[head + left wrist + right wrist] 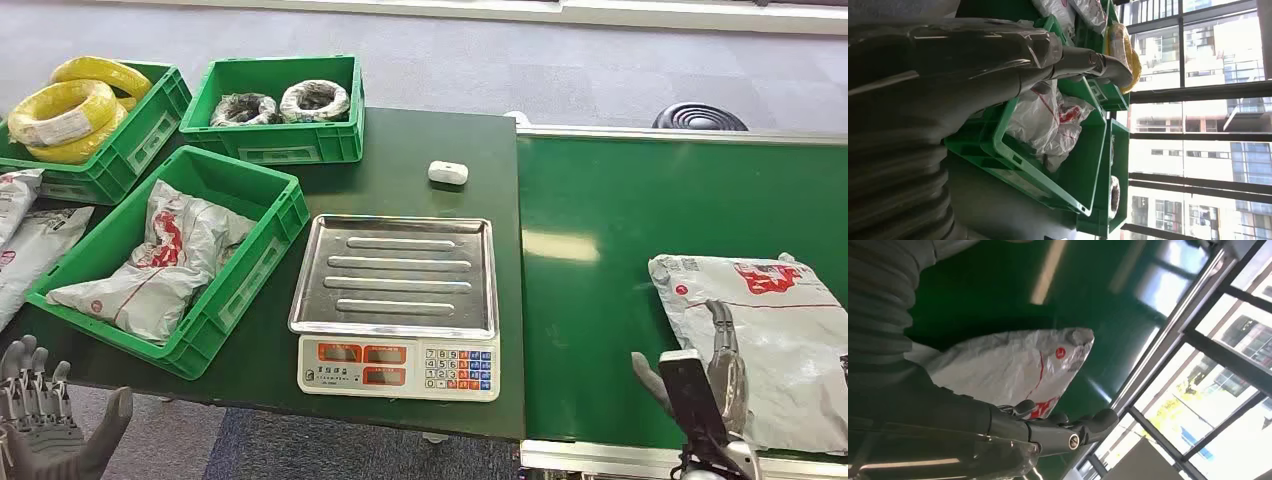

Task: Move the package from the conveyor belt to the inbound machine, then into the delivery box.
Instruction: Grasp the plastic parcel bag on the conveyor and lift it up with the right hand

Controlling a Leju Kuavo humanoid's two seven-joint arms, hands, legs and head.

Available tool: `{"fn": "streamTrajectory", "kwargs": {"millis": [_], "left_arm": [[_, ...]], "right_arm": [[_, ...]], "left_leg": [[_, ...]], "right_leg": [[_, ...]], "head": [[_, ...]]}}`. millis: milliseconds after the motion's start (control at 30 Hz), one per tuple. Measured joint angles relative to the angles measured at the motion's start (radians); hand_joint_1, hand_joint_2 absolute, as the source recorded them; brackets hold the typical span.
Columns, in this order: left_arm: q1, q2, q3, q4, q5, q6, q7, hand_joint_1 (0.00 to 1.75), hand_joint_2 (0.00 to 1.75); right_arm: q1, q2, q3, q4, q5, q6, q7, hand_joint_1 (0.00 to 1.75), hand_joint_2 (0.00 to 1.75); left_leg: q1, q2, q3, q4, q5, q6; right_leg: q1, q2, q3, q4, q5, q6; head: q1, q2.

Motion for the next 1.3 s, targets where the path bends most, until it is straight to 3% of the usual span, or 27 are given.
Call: {"fn": "streamTrajectory", "kwargs": {"millis": [133,233,400,600,733,933,1100,1200,1300], "left_arm": [[0.005,0.003,-0.002,0.000,0.002,0.004,0.000,0.00,1.75],[0.012,0.013,-0.015,0.000,0.004,0.025,-0.005,0.00,1.75],[0.023,0.077,-0.094,0.018,0.034,0.098,-0.017,0.00,1.75],[0.014,0.170,-0.205,0.054,0.080,0.194,-0.020,0.00,1.75],[0.004,0.206,-0.259,0.074,0.093,0.226,-0.023,0.00,1.75],[0.005,0.218,-0.281,0.075,0.092,0.259,-0.019,0.00,1.75],[0.011,0.218,-0.281,0.068,0.086,0.259,-0.013,0.00,1.75],[0.012,0.217,-0.281,0.067,0.083,0.256,-0.016,0.00,1.75],[0.010,0.218,-0.283,0.067,0.086,0.258,-0.030,0.00,1.75]], "right_arm": [[-0.035,-0.021,-0.014,0.051,0.011,-0.005,0.001,0.00,1.75],[-0.069,-0.051,-0.019,0.109,0.089,-0.037,0.074,0.00,1.75],[-0.221,-0.200,-0.020,0.405,0.238,0.011,0.300,0.00,1.75],[-0.317,-0.315,-0.019,0.703,0.311,0.129,0.418,0.00,1.75],[-0.357,-0.346,-0.015,0.806,0.337,0.183,0.456,1.75,1.75],[-0.400,-0.351,-0.017,0.845,0.278,0.130,0.346,1.75,1.75],[-0.411,-0.348,-0.020,0.840,0.246,0.106,0.312,1.75,1.75],[-0.397,-0.332,-0.025,0.777,0.157,0.008,0.161,1.75,1.75],[-0.372,-0.295,-0.018,0.604,0.039,-0.088,0.026,1.75,1.75]], "left_leg": [[0.000,-0.001,0.000,0.000,0.000,0.000],[0.001,-0.001,-0.001,0.000,0.000,0.000],[-0.001,-0.003,-0.001,0.000,0.001,0.001],[-0.002,-0.006,-0.003,0.000,0.001,0.002],[-0.002,-0.006,-0.003,0.000,0.001,0.002],[-0.002,-0.005,-0.004,0.000,0.001,0.002],[-0.002,-0.006,-0.004,0.000,0.002,0.002],[-0.002,-0.005,-0.005,0.000,0.001,0.002],[-0.002,-0.005,-0.004,0.000,0.002,0.002]], "right_leg": [[0.000,0.000,0.000,0.000,0.000,0.000],[0.001,0.000,-0.001,0.000,0.000,0.000],[-0.001,-0.003,0.000,0.000,0.000,0.000],[-0.002,-0.006,0.000,-0.001,0.000,0.001],[-0.001,-0.006,0.000,0.000,0.000,0.001],[-0.002,-0.006,0.000,0.000,0.000,0.001],[-0.002,-0.007,0.001,0.000,0.000,0.001],[-0.002,-0.006,0.000,0.000,0.000,0.001],[-0.001,-0.006,-0.001,0.000,0.000,0.001]], "head": [[-0.001,0.000],[-0.001,0.000],[0.000,0.000],[-0.001,0.000],[-0.001,0.000],[-0.001,0.000],[-0.001,0.000],[-0.001,0.000],[-0.001,0.000]]}}
